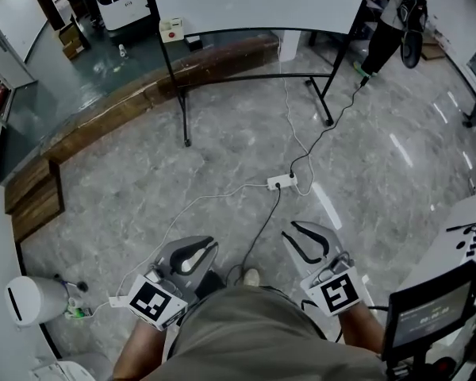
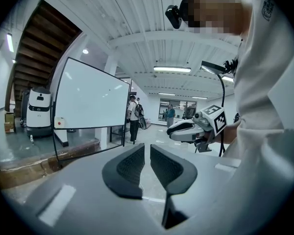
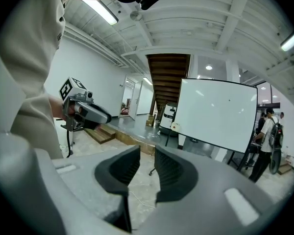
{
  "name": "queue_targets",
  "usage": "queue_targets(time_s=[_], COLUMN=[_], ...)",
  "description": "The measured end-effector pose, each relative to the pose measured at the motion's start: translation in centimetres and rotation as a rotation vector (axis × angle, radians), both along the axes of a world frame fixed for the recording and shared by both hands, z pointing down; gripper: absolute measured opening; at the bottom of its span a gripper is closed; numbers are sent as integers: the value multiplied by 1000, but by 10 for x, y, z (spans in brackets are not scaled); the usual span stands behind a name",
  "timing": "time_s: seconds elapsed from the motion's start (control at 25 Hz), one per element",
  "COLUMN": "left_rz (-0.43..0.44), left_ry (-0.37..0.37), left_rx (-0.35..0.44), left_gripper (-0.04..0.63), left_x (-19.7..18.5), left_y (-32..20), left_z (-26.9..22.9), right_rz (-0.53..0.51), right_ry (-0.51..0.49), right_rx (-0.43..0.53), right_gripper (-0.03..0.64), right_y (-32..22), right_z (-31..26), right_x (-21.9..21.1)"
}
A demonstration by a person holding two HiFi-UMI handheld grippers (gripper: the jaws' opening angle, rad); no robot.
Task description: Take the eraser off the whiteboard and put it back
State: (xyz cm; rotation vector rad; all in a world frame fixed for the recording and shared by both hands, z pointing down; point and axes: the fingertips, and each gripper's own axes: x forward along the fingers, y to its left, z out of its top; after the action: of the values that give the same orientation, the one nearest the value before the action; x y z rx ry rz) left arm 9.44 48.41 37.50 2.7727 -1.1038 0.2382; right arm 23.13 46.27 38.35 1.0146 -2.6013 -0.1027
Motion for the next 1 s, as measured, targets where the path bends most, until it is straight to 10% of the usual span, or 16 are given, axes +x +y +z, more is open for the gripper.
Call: queue_targets(time_s=[1.0], left_rz=[-26], left_ry=[43], left_rx=[-44], left_gripper=[3], left_x=[-234], left_y=[-90], left_z=[27], right_rz=[-64], right_ry=[75], right_rx=[-36], right_gripper=[3], right_y=[-95], right_z=[7], right_x=[-239])
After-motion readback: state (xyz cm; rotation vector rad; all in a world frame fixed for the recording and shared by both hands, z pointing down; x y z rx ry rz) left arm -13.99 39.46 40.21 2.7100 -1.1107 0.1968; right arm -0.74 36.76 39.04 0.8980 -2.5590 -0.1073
